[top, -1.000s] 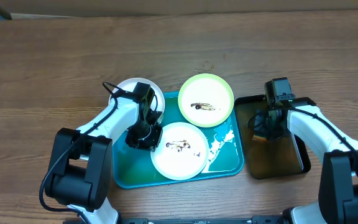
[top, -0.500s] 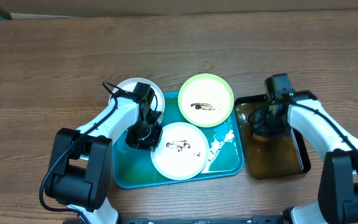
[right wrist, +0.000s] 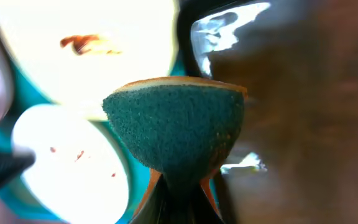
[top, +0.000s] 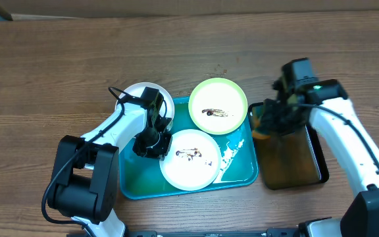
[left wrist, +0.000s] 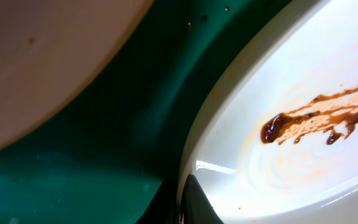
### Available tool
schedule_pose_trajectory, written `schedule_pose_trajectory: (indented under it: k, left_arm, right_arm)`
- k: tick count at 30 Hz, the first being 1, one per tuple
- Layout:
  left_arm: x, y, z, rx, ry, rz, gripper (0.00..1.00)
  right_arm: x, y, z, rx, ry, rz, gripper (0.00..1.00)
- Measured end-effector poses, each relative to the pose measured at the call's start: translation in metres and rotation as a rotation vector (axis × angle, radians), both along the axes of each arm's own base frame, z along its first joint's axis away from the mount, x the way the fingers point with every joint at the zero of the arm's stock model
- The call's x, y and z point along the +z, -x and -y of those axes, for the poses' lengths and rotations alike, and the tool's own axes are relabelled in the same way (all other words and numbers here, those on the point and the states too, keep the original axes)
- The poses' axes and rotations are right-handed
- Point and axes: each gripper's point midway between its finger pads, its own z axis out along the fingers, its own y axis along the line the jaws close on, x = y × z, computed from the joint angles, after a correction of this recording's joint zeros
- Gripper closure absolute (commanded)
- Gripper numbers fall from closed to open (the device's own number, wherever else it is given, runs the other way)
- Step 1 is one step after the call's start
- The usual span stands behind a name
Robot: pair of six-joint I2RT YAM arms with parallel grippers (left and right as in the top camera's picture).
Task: Clean dirty plates on tray and stack at the side
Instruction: 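Grasp the green sponge in the black tray with the right gripper, then move the sponge onto the bottom white plate with the right gripper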
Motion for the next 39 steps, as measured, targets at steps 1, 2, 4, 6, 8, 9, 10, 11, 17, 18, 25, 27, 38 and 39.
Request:
schedule_pose_trajectory:
  k: [1, 2, 4, 6, 8, 9, 10, 11, 17, 18, 25, 27, 38, 39]
  left_arm:
    - [0.0, 0.0, 0.0, 0.0, 0.001, 0.002, 0.96]
    - [0.0, -0.001, 0.0, -0.001, 0.001, 0.003, 0.96]
    - [0.0, -0.001, 0.001, 0.0, 0.002, 0.005, 0.96]
    - [0.0, -0.001, 0.001, 0.0, 0.003, 0.005, 0.96]
    - [0.0, -0.001, 0.001, 0.0, 0.003, 0.005, 0.96]
    - [0.0, -0.001, 0.001, 0.0, 0.004, 0.005, 0.96]
    - [0.0, -0.001, 0.001, 0.0, 0.004, 0.006, 0.96]
    - [0.0, -0.002, 0.001, 0.0, 0.005, 0.006, 0.96]
    - [0.0, -0.005, 0.006, 0.004, 0.033, 0.017, 0.96]
    - [0.0, -0.005, 0.007, 0.004, 0.038, 0.018, 0.96]
    - [0.001, -0.005, 0.01, 0.008, 0.057, 0.016, 0.96]
    - [0.001, -0.005, 0.011, 0.009, 0.059, 0.016, 0.96]
    - [0.001, -0.005, 0.012, 0.009, 0.067, 0.015, 0.96]
    - [0.001, -0.005, 0.012, 0.009, 0.067, 0.015, 0.96]
  right_arm:
    - [0.0, 0.003, -0.013, 0.04, -0.013, 0.009, 0.96]
    - [-0.001, 0.005, -0.028, 0.083, -0.025, 0.025, 0.96]
    - [-0.003, 0.01, -0.055, 0.154, -0.046, 0.055, 0.96]
    - [-0.004, 0.016, -0.077, 0.2, -0.061, 0.079, 0.96]
    - [-0.005, 0.02, -0.102, 0.235, -0.084, 0.116, 0.96]
    - [-0.005, 0.021, -0.111, 0.249, -0.094, 0.132, 0.96]
    - [-0.004, 0.022, -0.123, 0.261, -0.107, 0.158, 0.96]
    - [-0.004, 0.024, -0.135, 0.271, -0.118, 0.179, 0.96]
    - [-0.013, 0.05, -0.177, 0.314, -0.113, 0.23, 0.96]
    - [-0.016, 0.053, -0.184, 0.323, -0.11, 0.236, 0.96]
    - [-0.049, 0.059, -0.201, 0.308, -0.065, 0.207, 0.96]
    - [-0.06, 0.058, -0.202, 0.301, -0.05, 0.193, 0.96]
    - [-0.089, 0.054, -0.21, 0.289, -0.038, 0.17, 0.96]
    - [-0.09, 0.055, -0.21, 0.288, -0.036, 0.168, 0.96]
